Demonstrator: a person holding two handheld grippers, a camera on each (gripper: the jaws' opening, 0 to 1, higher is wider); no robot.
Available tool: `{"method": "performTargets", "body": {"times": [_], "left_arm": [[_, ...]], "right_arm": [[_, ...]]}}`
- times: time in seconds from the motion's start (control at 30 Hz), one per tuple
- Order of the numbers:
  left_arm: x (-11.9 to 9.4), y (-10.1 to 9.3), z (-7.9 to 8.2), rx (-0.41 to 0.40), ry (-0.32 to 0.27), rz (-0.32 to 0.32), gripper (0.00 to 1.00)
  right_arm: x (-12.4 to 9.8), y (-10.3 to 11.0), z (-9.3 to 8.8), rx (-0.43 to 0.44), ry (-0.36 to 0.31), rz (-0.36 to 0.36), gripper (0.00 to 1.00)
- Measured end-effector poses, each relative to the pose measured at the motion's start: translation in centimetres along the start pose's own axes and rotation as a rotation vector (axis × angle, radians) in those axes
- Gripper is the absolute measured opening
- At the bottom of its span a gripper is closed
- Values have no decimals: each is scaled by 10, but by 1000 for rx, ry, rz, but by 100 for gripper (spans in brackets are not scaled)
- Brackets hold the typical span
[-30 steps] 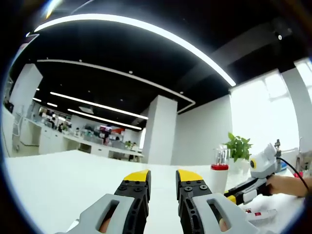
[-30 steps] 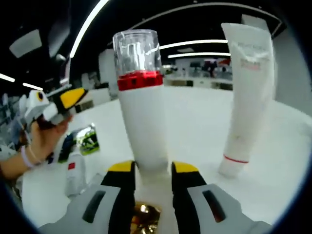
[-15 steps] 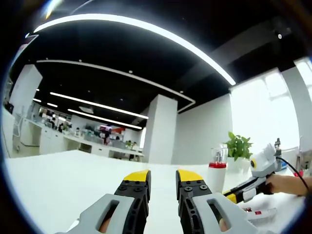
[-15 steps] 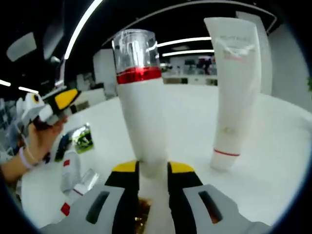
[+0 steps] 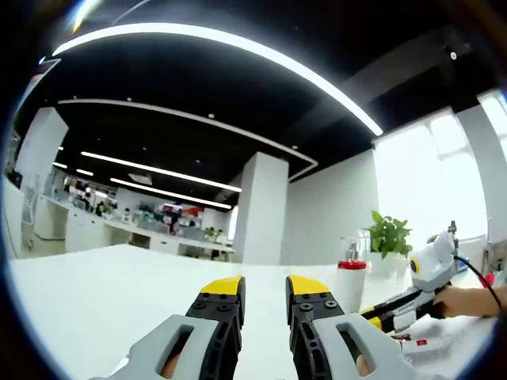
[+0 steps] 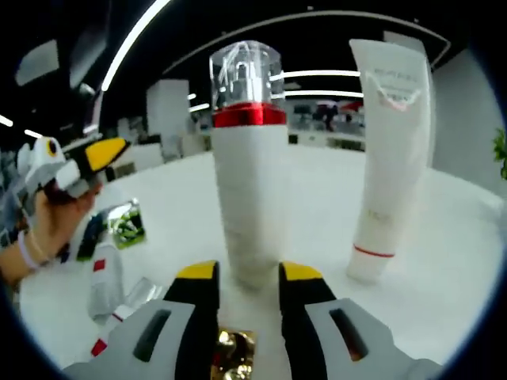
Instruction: Arrange the skincare products in the storage area until every visible bottle or jar stands upright without overlapping.
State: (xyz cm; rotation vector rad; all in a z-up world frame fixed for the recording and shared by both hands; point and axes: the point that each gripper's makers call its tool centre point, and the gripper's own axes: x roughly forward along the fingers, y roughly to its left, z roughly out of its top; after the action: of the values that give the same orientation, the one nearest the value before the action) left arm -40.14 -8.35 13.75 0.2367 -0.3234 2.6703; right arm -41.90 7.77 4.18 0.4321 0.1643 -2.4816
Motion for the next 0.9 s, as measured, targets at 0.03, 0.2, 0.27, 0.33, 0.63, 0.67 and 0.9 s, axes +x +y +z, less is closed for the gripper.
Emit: {"method": "performTargets", "body": {"times": [0.03, 0.2, 0.27, 0.33, 0.63, 0.67, 0.9], "left_arm": [[0, 0, 0, 2, 0, 0, 21], [0, 1, 1, 3, -2, 2, 21], [0, 2, 1, -1, -2, 1, 21], [0, 2, 1, -4, -2, 0, 21], [-2, 1, 4, 0, -4, -3, 21], [-2, 1, 4, 0, -3, -3, 21], [-2, 0, 3, 8, 0, -4, 21]], "right_arm": [[3, -2, -2, -5, 8, -21, 41], [14, 0, -9, -16, 37, -68, 40], [15, 2, -9, -16, 38, -80, 35], [15, -5, -6, -35, 43, -130, 28], [15, -11, -3, 0, 36, -154, 26], [15, -13, -3, -1, 36, -160, 25], [14, -29, -4, 35, 32, -191, 24]]}}
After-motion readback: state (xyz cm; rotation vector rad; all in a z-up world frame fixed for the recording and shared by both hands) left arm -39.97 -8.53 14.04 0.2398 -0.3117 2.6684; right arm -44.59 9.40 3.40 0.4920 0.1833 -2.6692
